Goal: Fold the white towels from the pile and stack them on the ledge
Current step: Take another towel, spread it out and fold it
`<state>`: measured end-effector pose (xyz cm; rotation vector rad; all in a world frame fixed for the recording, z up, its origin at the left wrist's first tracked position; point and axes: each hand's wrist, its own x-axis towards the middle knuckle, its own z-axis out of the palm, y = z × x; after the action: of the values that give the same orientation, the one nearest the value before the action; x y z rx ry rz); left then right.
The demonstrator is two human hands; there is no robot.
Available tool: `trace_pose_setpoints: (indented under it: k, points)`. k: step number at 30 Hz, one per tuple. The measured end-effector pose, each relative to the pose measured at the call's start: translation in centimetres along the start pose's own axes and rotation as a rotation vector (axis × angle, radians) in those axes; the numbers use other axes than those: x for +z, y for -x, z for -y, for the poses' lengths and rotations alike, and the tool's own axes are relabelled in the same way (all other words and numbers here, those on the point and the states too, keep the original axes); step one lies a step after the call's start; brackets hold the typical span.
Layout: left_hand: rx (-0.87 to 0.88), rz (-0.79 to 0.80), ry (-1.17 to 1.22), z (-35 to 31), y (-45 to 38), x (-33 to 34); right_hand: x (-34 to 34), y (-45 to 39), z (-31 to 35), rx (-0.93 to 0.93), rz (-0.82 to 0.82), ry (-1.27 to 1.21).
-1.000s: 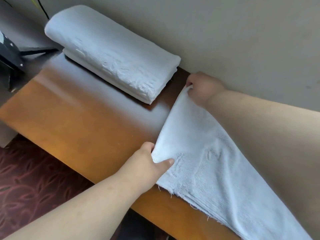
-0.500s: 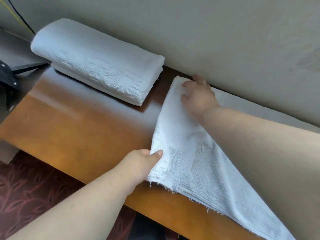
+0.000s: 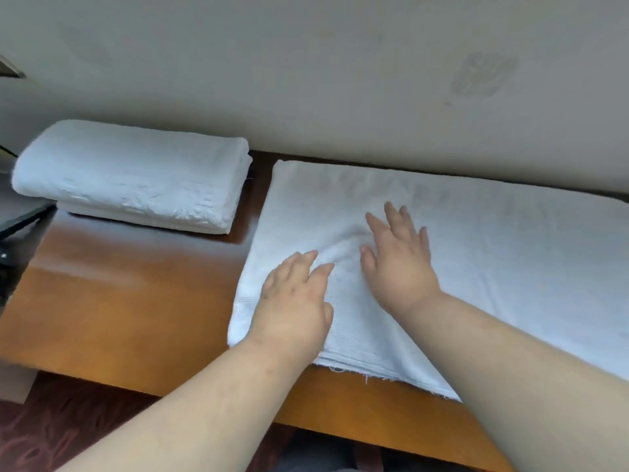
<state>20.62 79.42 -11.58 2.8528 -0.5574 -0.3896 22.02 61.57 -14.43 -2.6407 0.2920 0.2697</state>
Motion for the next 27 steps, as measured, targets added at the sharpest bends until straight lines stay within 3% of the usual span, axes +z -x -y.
trace_pose_setpoints:
  k: [2,5,8,10,13,15,17,19,22,24,27]
  points:
    - [0.048,0.089,-0.013,-1.3,-2.0,0.6,0.4,3.8,-3.7,0.088,0.102,0.109]
    - [0.017,0.312,-0.12,-0.2,-5.3,1.6,0.9,8.4,-8.3,0.043,0.252,0.269]
    - [-0.083,0.426,-0.237,2.9,-7.3,1.3,0.0,10.3,-11.5,0.022,0.266,0.302]
    - [-0.107,0.469,-0.273,4.0,-7.5,0.7,-0.9,11.3,-13.6,0.127,0.244,0.306]
    - [-0.09,0.336,-0.34,3.0,-6.8,0.6,-2.4,13.2,-17.4,0.337,0.167,0.251]
    - [0.057,0.219,-0.303,0.6,-5.3,2.0,-3.4,14.9,-19.9,0.458,0.11,0.21]
    - [0.264,0.255,-0.345,-2.2,-2.8,4.0,-4.4,16.9,-22.2,0.584,0.086,0.165]
    - [0.308,0.277,-0.41,-4.3,-1.0,5.7,-5.2,19.0,-24.2,0.719,0.051,0.078]
    - [0.21,0.179,-0.329,-8.7,-1.4,5.0,-6.5,21.2,-26.3,0.881,-0.175,-0.137]
    - [0.236,0.123,-0.327,-13.2,-2.5,3.7,-7.7,21.4,-27.3,0.904,-0.344,-0.371]
    - [0.377,0.149,-0.197,-21.4,-4.8,3.1,-10.1,20.8,-28.5,1.005,-0.29,-0.757]
